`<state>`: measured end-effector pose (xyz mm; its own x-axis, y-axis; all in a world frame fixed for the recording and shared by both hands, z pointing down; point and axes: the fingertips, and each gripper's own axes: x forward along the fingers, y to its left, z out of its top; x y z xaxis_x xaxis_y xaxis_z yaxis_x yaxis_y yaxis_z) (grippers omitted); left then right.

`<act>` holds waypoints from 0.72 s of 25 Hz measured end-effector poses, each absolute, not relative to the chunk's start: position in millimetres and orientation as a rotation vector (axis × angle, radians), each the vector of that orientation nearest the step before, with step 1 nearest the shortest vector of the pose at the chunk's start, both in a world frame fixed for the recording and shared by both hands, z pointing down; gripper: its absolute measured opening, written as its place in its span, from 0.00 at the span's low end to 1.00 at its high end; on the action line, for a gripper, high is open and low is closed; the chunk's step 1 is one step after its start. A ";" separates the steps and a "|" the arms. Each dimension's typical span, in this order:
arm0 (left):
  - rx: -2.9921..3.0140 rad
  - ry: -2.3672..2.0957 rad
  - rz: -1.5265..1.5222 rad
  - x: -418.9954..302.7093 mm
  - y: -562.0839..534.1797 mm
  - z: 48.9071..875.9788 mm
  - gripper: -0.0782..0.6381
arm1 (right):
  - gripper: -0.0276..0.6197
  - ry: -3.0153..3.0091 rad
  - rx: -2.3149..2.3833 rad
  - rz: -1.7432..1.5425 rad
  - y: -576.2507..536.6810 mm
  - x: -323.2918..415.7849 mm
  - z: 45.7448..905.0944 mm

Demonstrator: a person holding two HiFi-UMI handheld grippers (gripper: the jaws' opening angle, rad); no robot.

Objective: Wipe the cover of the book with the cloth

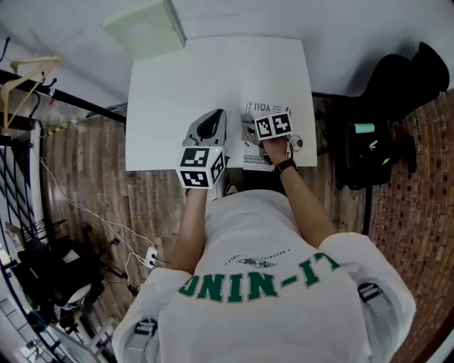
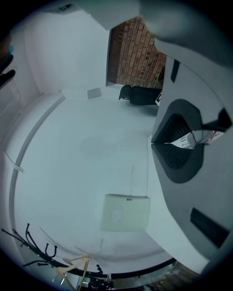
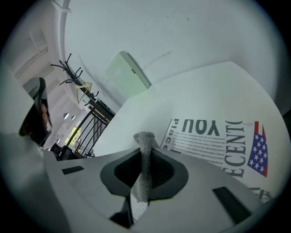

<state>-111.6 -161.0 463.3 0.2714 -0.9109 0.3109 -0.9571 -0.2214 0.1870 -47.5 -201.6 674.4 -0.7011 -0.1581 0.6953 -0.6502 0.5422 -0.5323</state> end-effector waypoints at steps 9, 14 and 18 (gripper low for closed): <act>2.257 -1.634 0.218 -95.7 -168.6 465.6 0.13 | 0.11 -2.087 0.762 1.214 -207.0 -16.0 689.0; 2.322 -1.534 0.244 -63.8 -178.4 471.5 0.13 | 0.11 -2.065 0.918 1.310 -219.9 39.8 687.4; 2.372 -1.463 0.253 -39.9 -181.8 472.4 0.13 | 0.11 -2.025 1.069 1.362 -224.7 94.3 687.3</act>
<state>-39.9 -181.8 472.4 0.4537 -0.8298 0.3249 -0.8908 -0.4113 0.1933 94.3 -224.7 687.3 -0.5842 -0.3407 0.7367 -0.8108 0.2028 -0.5491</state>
